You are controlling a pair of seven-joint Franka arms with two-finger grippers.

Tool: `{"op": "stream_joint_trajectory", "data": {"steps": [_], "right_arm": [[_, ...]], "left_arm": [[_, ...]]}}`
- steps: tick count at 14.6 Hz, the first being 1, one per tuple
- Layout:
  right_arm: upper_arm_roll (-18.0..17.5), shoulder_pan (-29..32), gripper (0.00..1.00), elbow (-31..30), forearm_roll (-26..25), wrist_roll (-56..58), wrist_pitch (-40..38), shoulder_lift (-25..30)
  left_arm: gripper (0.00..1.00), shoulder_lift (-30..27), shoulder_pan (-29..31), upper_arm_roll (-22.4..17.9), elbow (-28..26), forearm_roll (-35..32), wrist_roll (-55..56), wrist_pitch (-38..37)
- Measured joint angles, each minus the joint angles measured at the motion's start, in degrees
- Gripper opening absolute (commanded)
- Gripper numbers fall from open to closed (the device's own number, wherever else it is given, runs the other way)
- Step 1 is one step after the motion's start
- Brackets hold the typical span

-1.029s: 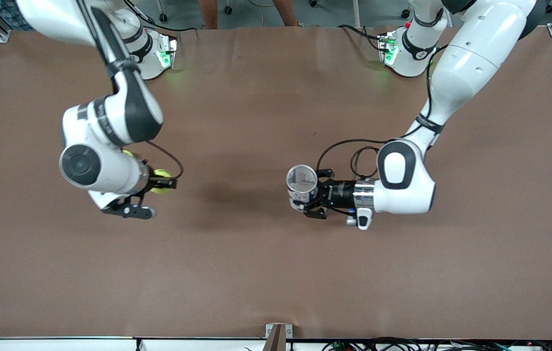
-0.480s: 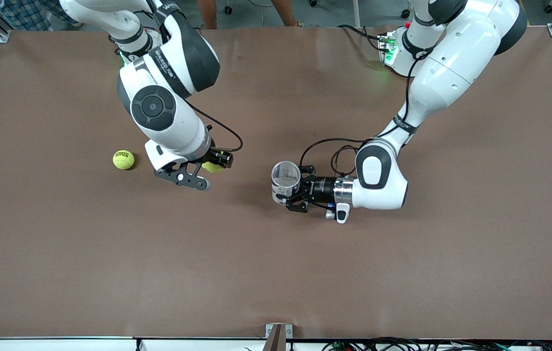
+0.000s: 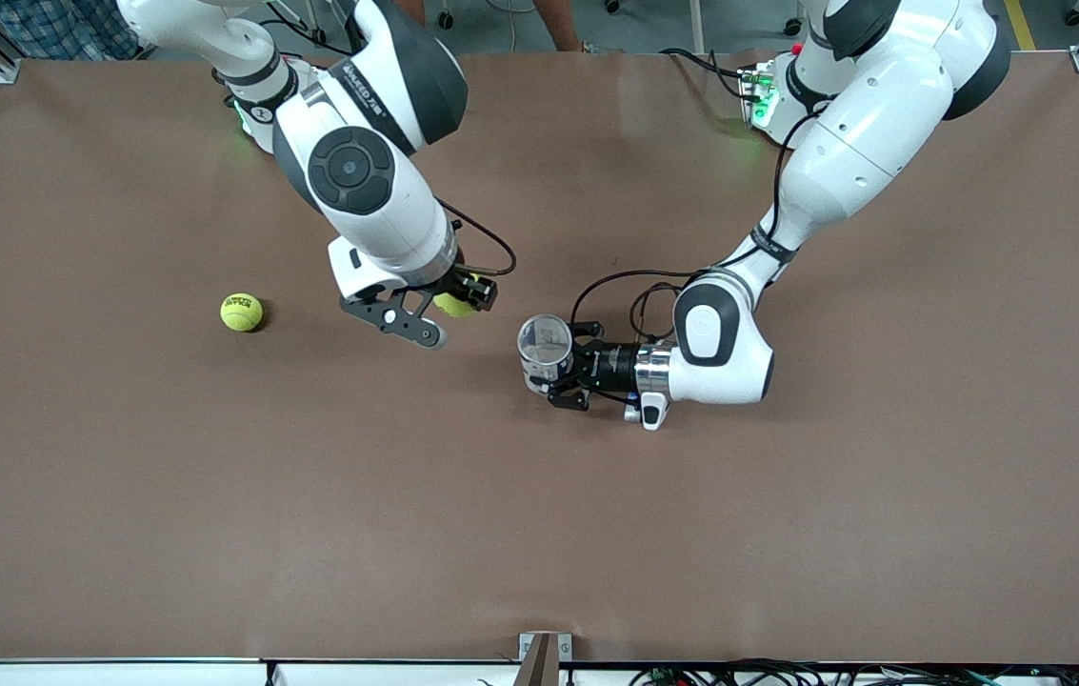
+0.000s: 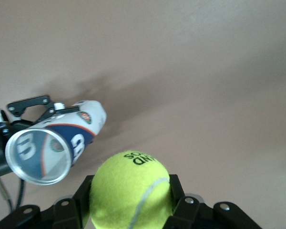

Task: Insert tennis ball vertically with right arm
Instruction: 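Move the held ball with the right gripper over the can's open mouth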

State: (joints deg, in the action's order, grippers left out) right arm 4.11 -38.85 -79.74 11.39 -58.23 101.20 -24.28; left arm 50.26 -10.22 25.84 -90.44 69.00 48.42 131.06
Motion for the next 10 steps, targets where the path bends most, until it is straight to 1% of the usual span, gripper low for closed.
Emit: {"op": "stream_joint_trajectory", "data": {"steps": [5,10], "right_arm": [[0.0,-2.6,0.41,0.1,1.0,-6.0,9.1,-2.7],[0.2,-3.1,0.41,0.6,1.0,-7.3,13.0,-5.0]], "left_arm": [[0.62,0.6,-0.7,0.0,0.0,0.0,1.3,0.7],[0.62,0.6,-1.4,-0.1,0.0,0.0,2.2,1.6]]}}
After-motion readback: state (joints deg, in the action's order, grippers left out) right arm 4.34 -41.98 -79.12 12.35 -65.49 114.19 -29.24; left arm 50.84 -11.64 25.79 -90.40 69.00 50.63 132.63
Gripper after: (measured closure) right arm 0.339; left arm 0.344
